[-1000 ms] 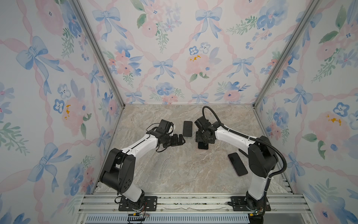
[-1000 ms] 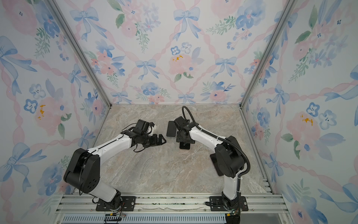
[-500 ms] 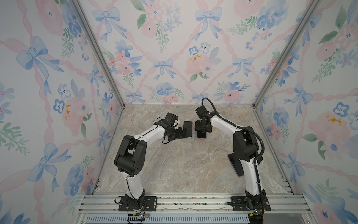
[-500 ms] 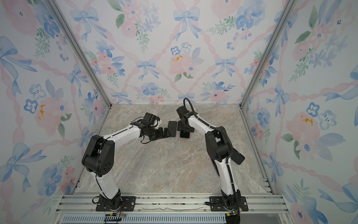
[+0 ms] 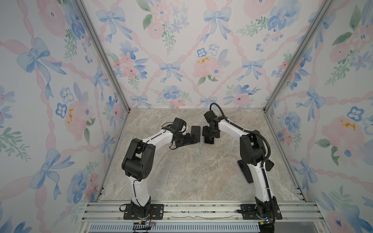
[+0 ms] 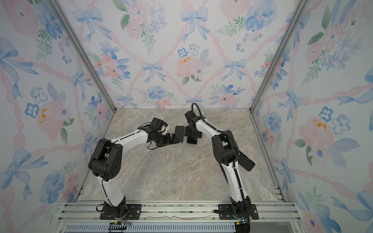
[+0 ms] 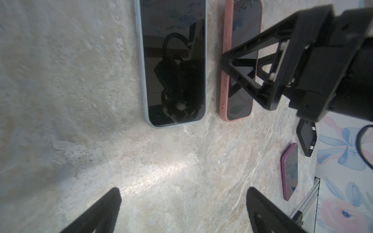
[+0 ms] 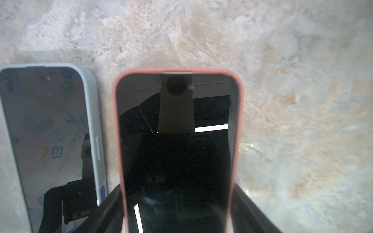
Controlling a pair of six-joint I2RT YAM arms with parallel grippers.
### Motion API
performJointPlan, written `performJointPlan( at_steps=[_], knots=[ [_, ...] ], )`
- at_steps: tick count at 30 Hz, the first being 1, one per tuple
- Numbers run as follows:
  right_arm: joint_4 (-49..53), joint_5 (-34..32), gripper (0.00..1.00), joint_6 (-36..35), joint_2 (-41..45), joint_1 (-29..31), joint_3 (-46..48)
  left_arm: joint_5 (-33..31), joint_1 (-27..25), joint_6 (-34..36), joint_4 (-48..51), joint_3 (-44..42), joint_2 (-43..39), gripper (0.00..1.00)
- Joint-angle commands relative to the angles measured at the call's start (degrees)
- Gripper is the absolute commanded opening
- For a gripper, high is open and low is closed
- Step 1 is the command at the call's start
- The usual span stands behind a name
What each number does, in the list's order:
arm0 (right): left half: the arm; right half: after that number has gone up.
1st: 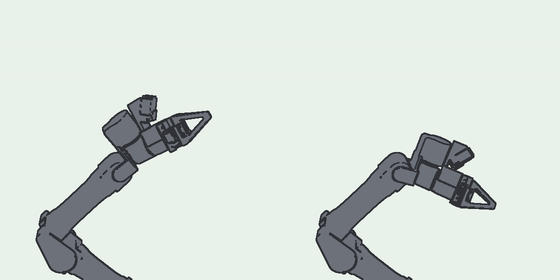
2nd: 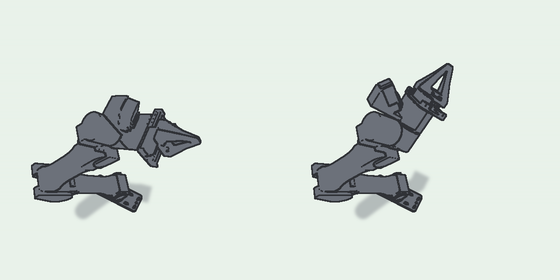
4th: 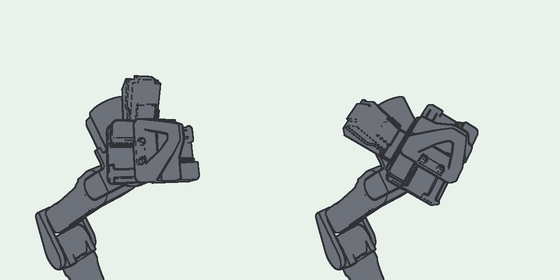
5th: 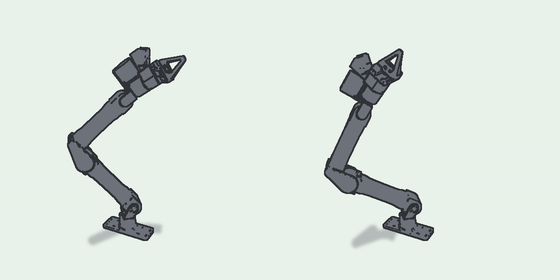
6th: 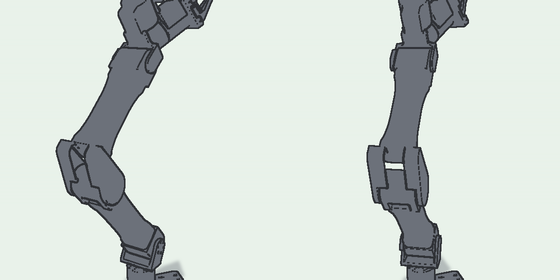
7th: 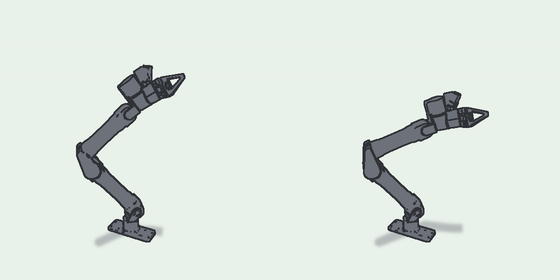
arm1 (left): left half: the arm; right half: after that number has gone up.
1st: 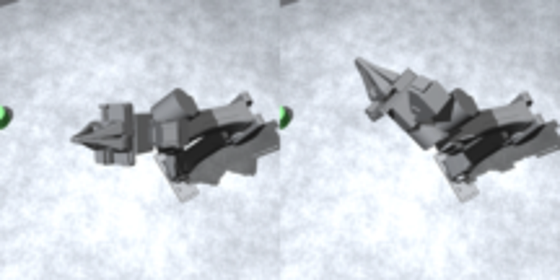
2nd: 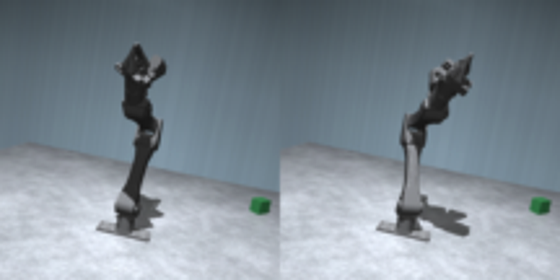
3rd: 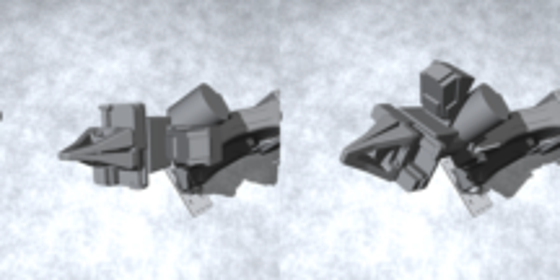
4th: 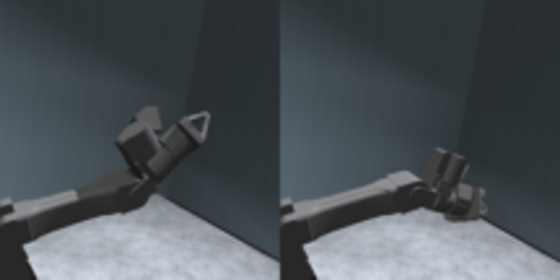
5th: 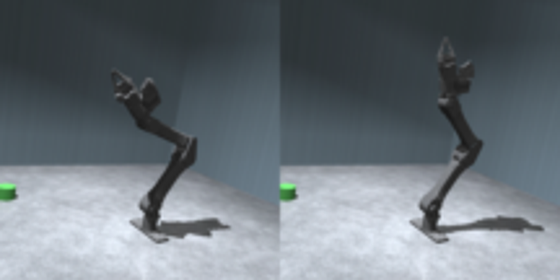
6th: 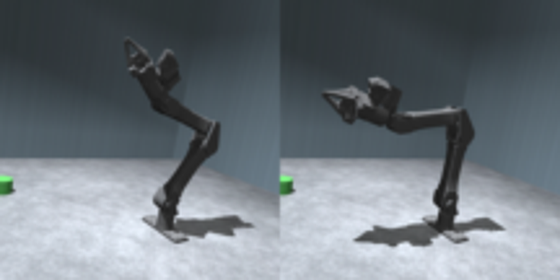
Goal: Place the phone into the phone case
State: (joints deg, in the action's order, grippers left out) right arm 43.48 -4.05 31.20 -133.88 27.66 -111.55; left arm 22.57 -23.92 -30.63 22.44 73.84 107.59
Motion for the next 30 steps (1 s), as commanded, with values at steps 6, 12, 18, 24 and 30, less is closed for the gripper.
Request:
performJointPlan(
  at_steps=[6, 12, 18, 24, 30],
  knots=[
    [-0.71, 1.84, 0.73, -0.65, -2.52, -0.78, -2.88, 0.55, 0.45, -0.7, 1.2, 0.07, -0.04, 0.98],
    [0.14, 1.83, 0.86, -1.17, -1.38, -0.77, -2.88, 0.81, 0.36, -1.09, 1.13, -0.26, -0.87, 0.98],
    [0.29, 0.22, 0.91, -2.75, 6.62, -0.88, 2.21, 0.43, -0.67, -1.58, 1.07, -0.96, -2.2, 0.98],
    [-0.96, -2.87, 0.9, -5.09, 22.29, -1.15, 18.87, -0.36, -3.49, -1.94, 1.11, -2.31, -4.42, 0.98],
    [-2.52, -7.06, 0.9, -6.5, 42.22, -4.35, 43.47, -2.03, -7.93, -2.49, 0.92, -5.46, -7.75, 0.98]
  ],
)
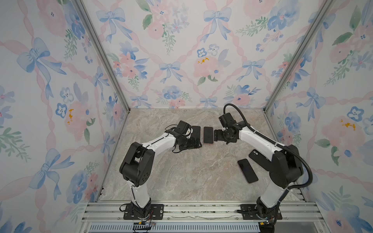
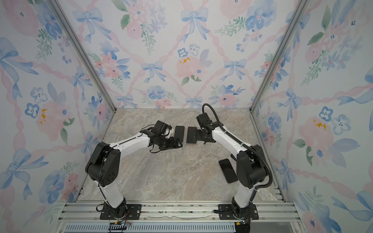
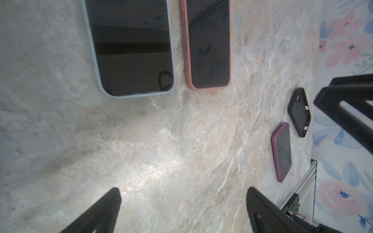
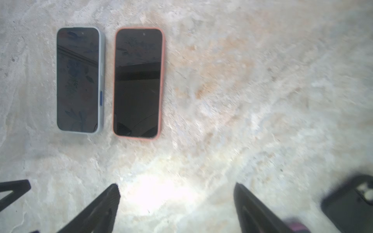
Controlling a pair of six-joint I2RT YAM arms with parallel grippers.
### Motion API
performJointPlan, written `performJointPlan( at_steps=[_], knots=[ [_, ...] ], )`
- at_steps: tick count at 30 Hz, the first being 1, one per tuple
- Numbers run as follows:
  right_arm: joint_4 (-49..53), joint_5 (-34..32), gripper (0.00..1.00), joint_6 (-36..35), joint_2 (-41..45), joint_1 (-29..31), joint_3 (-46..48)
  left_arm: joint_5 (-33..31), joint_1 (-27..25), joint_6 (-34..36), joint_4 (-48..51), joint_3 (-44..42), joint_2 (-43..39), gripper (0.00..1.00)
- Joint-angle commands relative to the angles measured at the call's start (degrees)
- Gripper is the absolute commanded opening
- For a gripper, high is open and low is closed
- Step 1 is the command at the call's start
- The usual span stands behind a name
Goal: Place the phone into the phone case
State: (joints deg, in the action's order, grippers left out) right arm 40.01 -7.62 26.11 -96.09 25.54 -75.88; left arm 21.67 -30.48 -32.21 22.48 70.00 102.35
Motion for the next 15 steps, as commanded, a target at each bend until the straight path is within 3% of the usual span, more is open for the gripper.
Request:
performJointPlan(
  at_steps=[1, 8, 15],
  knots=[
    [0.87, -3.58, 0.9, -1.26, 7.31, -3.43, 11.61, -1.45, -2.12, -0.98, 0.83, -2.32, -3.01, 0.98],
    [-1.64, -2.06, 0.97, -1.06, 20.07, -12.89, 29.82, -0.01, -5.53, -2.55, -1.71, -6.52, -4.85, 0.98],
    [-6.18, 5.35, 0.98, 0.85, 20.68, -17.36, 36.63, 0.3, -6.0, -3.22, -2.7, -8.74, -5.16, 0.98]
  ],
)
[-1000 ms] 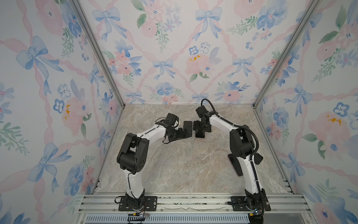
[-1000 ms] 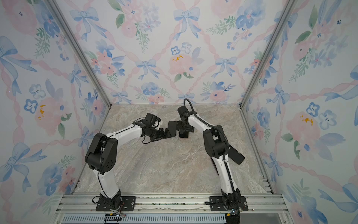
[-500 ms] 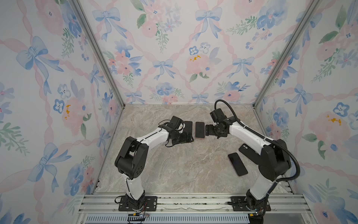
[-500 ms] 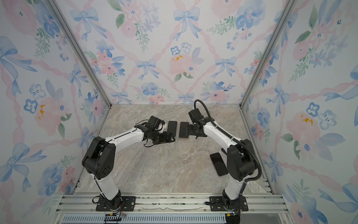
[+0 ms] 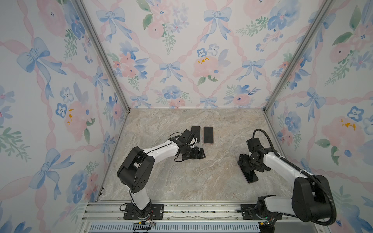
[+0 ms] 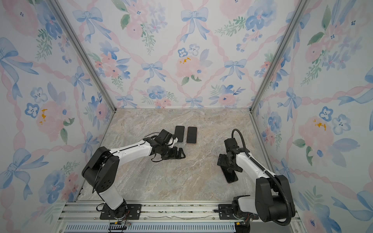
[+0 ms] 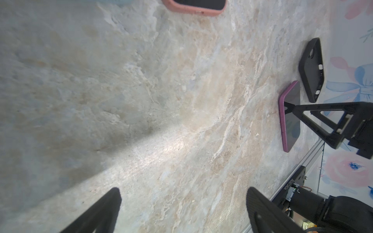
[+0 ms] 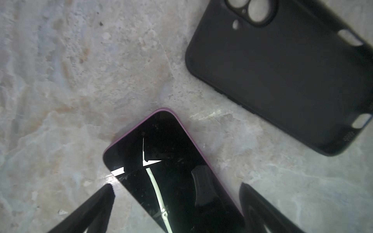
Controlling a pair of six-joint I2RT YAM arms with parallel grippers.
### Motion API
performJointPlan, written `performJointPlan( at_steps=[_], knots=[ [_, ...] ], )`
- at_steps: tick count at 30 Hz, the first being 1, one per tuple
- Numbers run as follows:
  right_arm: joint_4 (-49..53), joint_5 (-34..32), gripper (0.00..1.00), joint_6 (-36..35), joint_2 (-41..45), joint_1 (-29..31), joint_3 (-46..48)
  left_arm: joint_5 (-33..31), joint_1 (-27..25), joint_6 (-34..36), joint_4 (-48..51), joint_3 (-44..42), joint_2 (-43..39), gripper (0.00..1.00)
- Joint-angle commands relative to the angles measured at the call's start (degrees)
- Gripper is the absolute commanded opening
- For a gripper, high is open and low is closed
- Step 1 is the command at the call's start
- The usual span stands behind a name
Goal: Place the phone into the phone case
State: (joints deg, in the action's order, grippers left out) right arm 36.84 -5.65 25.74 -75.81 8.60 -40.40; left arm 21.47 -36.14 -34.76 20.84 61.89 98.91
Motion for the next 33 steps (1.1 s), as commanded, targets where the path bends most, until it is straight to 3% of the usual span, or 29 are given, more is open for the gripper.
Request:
performJointPlan(
  at_steps=[1, 23, 33],
  knots=[
    [-3.43, 3.76, 0.97, 1.48, 0.4, -0.43, 1.73, 0.5, -0.36, -0.66, -1.07, -0.7, -1.87, 0.98],
    [-4.36, 6.27, 0.97, 1.13, -0.59, -6.19, 1.55, 0.77, -1.56, -0.83, -2.21, -1.07, -0.62, 0.98],
    [-4.7, 10.71, 0.97, 3.04, 0.03, -3.52, 4.88, 1.02, -1.65, -0.94, -3.16, -1.44, -0.06, 0.98]
  ],
)
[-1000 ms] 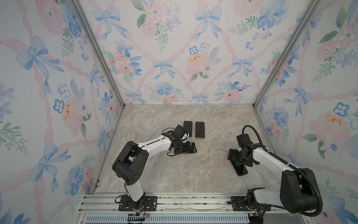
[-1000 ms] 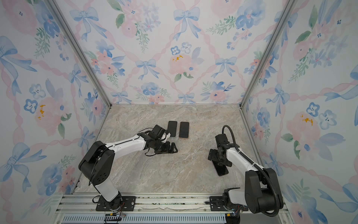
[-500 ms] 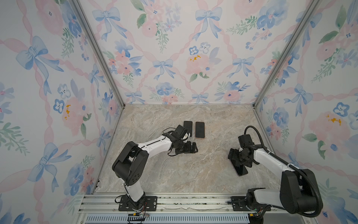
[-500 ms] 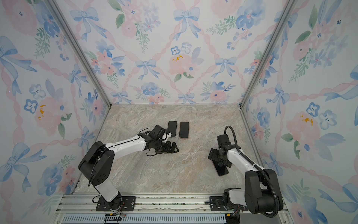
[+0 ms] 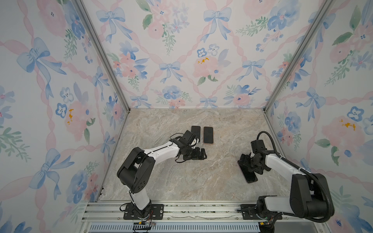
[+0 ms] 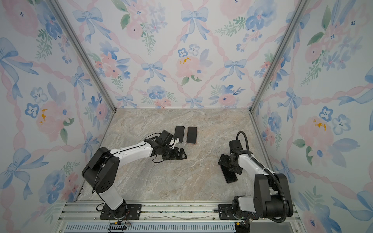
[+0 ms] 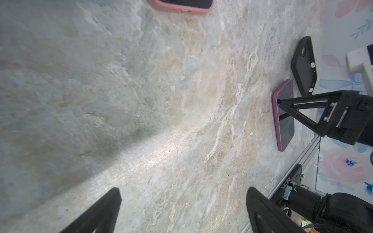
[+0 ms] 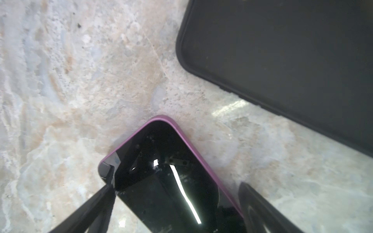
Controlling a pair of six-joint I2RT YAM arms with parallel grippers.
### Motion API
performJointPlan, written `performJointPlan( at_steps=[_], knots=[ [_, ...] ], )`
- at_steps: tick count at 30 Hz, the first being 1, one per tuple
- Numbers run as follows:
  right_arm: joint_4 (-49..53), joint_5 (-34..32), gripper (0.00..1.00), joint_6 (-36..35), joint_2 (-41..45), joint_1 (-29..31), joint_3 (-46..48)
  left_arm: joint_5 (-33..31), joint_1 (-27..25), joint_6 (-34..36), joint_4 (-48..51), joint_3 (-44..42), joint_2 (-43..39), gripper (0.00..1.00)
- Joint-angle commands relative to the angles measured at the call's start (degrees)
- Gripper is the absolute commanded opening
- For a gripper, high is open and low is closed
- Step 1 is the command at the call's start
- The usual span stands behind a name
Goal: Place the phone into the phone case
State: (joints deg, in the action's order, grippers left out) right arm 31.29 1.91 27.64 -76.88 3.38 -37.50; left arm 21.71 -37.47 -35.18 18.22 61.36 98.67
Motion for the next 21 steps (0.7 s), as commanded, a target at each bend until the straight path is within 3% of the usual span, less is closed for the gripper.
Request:
performJointPlan(
  at_steps=[1, 11, 21],
  knots=[
    [1.16, 3.08, 0.97, 1.79, 1.9, 2.96, 2.39, 0.95, -0.32, -0.51, -0.64, -0.86, 0.34, 0.98],
    [4.43, -5.0, 0.98, 6.07, -1.49, 13.67, 0.97, 1.31, -0.23, -0.02, -1.08, -1.49, -0.12, 0.98],
    [9.04, -7.44, 0.97, 12.4, -4.99, 28.85, -1.79, 1.31, 0.82, 0.57, -1.08, -3.09, -2.17, 0.98]
  ],
)
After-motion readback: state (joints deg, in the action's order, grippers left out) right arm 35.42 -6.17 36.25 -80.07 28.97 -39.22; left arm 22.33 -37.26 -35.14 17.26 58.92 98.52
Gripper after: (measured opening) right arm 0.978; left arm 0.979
